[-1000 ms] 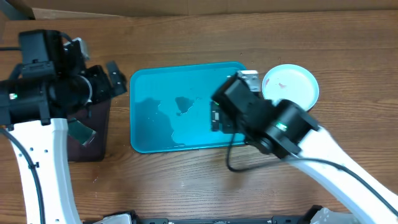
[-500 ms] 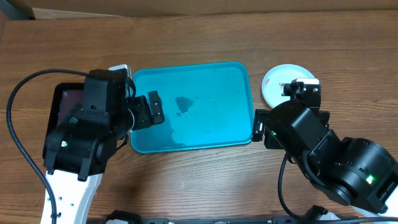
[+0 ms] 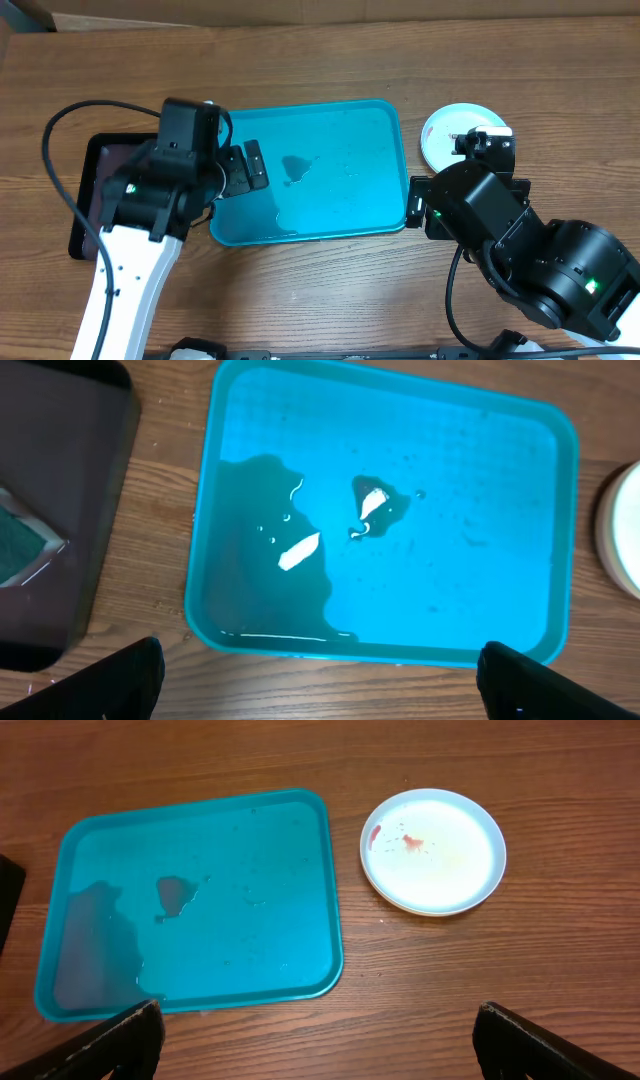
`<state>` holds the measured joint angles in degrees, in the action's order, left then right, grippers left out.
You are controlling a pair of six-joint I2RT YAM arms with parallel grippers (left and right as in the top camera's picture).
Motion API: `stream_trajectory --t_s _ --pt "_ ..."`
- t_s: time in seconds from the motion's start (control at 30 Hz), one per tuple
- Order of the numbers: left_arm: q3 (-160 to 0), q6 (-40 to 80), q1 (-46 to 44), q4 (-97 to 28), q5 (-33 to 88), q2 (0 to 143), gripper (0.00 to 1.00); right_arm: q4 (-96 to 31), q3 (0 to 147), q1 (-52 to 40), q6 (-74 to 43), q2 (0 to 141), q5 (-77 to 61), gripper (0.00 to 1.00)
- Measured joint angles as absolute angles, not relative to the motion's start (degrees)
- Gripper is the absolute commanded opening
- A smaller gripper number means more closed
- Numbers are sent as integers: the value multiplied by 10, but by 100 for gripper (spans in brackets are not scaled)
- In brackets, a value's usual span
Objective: Clean dirty plates on tray and stack at the side
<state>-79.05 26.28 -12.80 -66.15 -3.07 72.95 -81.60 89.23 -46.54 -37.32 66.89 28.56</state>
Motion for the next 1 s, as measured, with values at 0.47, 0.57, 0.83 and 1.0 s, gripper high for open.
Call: stream_trajectory --t_s 0.47,0.57,0.83,1.0 --pt "-790 267 -128 -661 -33 818 100 -853 892 -465 -373 669 285 100" --pt "-790 267 -128 -661 -33 839 100 -841 892 -463 -373 669 285 100" --pt "-790 267 -128 -661 -33 882 100 -782 892 -338 -373 646 245 100" --pt "-790 267 -128 -661 -33 899 100 -726 837 -168 -372 573 197 100"
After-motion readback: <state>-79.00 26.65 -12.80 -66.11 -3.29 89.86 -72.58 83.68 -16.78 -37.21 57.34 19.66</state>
